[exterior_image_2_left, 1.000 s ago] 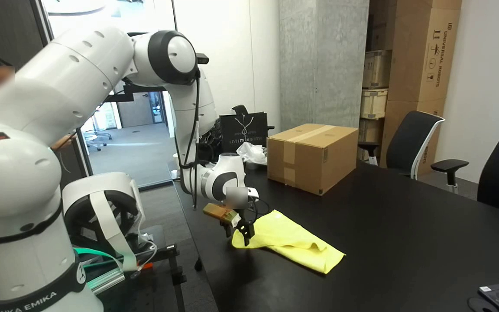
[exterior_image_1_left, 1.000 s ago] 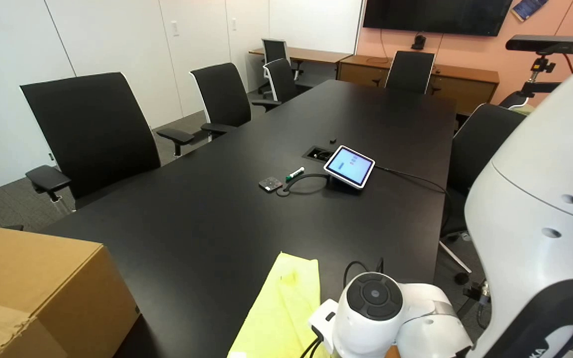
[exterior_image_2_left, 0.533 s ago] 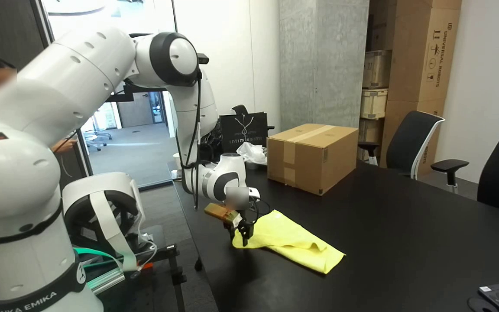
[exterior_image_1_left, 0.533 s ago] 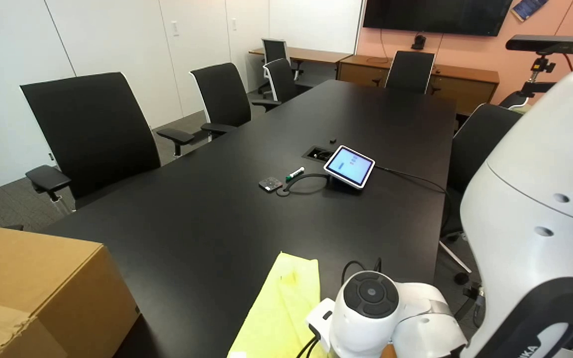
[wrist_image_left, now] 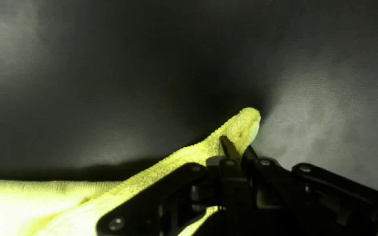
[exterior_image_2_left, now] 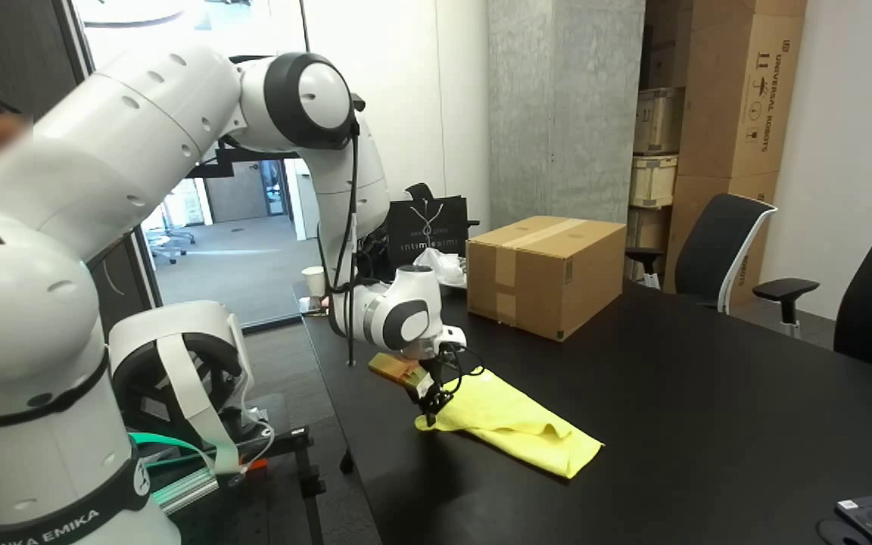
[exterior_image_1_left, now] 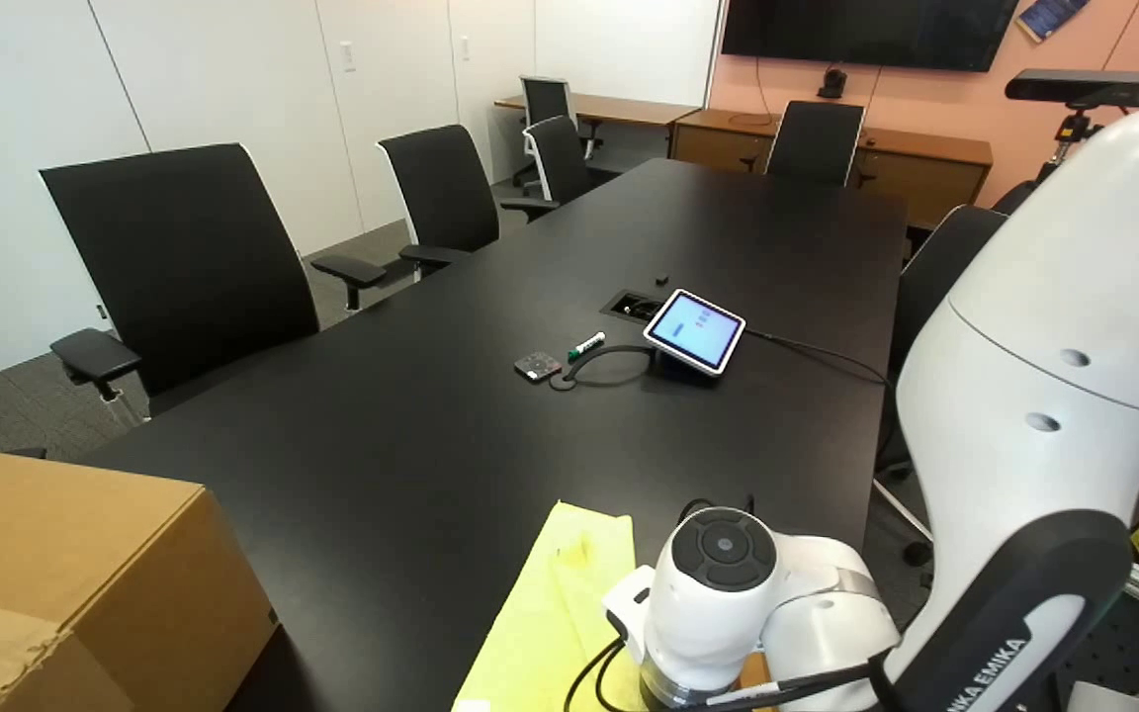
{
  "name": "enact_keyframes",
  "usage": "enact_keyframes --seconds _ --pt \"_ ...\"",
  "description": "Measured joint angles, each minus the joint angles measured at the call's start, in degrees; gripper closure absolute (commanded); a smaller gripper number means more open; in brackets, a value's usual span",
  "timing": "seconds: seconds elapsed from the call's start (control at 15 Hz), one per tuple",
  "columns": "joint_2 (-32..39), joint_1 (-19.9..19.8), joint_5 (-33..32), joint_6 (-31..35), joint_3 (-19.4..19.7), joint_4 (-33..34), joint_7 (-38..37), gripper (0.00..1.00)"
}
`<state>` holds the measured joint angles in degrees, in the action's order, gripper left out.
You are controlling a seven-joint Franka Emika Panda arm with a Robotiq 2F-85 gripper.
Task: Fold the yellow towel in half from bottom to top
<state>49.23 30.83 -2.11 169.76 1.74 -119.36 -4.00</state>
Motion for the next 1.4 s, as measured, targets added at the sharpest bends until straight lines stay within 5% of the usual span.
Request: enact_keyframes --seconds 0.4,1.07,1.4 --pt "-1.88 1.91 -1.1 -1.93 1.36 -0.18 -1.01 0.92" --pt "-4.6 17.79 -12.83 -3.89 15.11 0.5 -8.95 0.92" --pt "-2.96 22.31 -15.17 1.33 19.59 2.54 -9.88 0.92"
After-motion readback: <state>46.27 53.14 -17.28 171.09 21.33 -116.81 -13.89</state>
